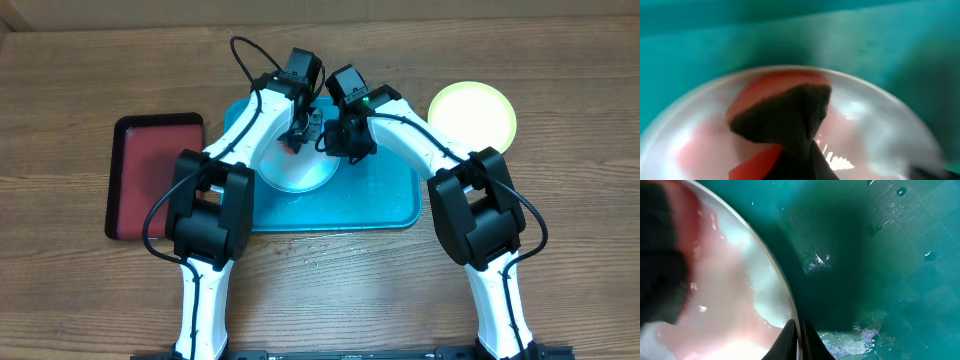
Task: Clean dirty plates on tray and stack at the side
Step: 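Scrub the white plate with the left-held sponge while the right holds it, then return the sponge to the red tray with the left gripper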
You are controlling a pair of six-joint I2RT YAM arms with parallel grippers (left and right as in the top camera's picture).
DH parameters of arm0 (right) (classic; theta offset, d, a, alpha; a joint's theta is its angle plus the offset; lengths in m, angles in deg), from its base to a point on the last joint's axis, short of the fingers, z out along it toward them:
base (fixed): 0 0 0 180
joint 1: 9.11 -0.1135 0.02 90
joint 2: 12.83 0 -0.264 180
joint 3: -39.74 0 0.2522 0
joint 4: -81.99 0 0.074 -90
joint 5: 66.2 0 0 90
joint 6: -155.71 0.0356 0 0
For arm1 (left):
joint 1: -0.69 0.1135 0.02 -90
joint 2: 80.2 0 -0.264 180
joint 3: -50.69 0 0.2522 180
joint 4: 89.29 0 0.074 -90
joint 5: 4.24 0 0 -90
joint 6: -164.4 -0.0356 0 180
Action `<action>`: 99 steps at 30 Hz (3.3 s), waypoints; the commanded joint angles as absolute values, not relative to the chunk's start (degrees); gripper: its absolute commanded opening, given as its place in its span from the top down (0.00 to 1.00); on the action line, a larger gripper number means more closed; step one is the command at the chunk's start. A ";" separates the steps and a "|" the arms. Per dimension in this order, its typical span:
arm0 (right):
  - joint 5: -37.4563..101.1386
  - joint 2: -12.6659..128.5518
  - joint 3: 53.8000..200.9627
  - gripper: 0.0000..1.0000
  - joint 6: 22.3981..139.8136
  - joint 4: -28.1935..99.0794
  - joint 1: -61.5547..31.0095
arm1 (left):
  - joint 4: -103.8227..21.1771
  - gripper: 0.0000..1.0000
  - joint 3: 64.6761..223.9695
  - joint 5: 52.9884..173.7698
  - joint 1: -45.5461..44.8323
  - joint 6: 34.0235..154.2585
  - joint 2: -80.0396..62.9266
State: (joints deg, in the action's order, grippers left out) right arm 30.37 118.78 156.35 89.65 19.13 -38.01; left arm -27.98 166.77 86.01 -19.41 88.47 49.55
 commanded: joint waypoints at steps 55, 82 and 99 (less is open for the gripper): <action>27.92 119.35 155.87 0.95 89.08 18.23 -37.86 | -10.21 0.96 166.66 80.40 -16.85 83.62 49.16; 27.92 119.35 155.87 0.95 89.11 18.65 -37.86 | -13.51 0.96 166.66 106.54 -17.00 83.62 49.16; 27.92 119.35 155.87 0.95 89.08 18.30 -37.86 | -12.42 0.96 171.73 100.16 -8.91 86.63 49.11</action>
